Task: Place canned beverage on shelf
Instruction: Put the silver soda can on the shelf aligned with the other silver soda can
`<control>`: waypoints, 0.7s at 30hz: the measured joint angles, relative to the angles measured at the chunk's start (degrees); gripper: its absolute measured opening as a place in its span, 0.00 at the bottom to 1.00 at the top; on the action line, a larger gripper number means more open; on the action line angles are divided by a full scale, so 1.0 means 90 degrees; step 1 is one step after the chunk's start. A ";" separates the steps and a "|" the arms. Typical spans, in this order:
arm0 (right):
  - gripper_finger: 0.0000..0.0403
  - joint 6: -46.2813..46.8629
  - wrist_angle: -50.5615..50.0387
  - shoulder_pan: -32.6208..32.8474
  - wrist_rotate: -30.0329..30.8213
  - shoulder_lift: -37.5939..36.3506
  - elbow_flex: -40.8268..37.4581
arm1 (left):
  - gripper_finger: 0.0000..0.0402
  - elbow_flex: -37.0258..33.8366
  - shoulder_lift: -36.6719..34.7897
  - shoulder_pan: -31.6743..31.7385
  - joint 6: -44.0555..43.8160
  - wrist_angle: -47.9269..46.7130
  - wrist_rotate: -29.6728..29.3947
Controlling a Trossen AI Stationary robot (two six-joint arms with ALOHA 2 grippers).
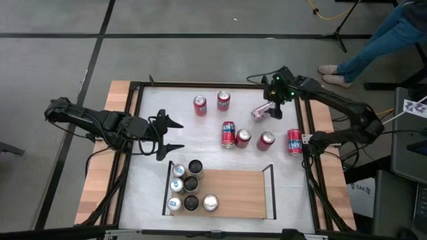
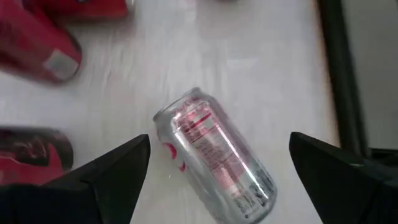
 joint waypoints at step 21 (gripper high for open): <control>0.93 -0.0990 0.0034 0.0005 0.0774 0.1630 -0.0010 | 0.89 -0.0007 0.0000 -0.0001 -0.0001 -0.0002 -0.0005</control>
